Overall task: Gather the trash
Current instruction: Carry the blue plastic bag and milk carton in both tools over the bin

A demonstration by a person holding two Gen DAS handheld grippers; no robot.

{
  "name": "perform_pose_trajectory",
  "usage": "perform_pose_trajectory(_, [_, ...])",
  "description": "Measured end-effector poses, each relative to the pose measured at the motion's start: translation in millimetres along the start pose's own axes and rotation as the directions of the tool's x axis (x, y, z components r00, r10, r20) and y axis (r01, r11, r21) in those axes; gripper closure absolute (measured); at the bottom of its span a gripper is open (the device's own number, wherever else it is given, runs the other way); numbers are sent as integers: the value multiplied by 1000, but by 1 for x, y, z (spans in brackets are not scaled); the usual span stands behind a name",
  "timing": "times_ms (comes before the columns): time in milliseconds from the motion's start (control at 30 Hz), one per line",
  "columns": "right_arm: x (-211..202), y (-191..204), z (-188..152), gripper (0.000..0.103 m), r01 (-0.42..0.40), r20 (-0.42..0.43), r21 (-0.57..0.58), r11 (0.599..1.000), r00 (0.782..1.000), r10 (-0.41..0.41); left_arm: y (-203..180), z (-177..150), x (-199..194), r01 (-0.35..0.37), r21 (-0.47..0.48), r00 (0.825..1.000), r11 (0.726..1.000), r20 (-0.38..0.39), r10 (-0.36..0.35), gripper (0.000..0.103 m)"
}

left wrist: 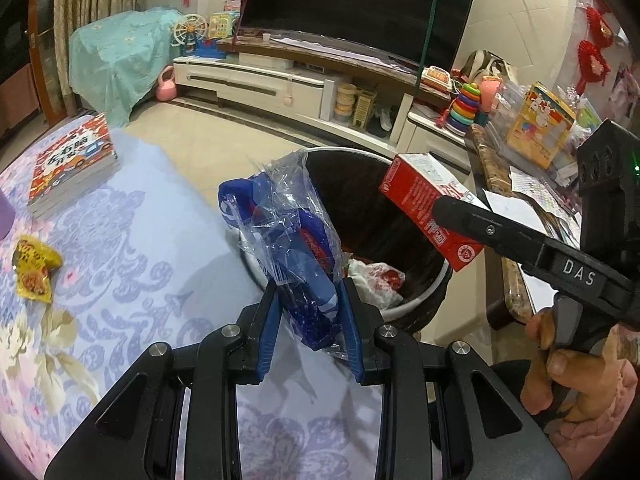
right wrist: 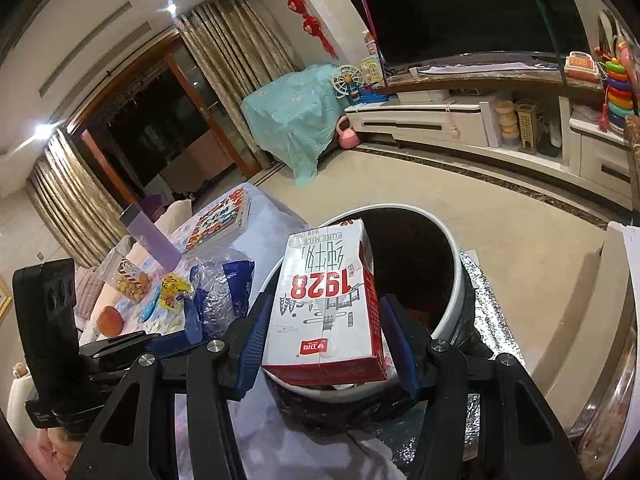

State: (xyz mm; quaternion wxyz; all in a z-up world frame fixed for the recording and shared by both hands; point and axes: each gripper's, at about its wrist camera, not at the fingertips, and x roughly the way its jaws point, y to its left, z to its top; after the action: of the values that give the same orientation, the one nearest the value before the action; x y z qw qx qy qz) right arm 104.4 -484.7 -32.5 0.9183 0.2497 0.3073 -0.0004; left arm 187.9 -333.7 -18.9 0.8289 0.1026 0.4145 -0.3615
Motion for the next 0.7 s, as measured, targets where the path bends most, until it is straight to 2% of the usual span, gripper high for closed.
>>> perform_pose_trajectory(300, [6, -8, 9, 48, 15, -2, 1, 1000, 1000, -15, -8, 11, 16, 4, 32, 1000, 999, -23, -4, 76])
perform_pose_trajectory(700, [20, -24, 17, 48, 37, -22, 21, 999, 999, -37, -9, 21, 35, 23, 26, 998, 999, -61, -21, 75])
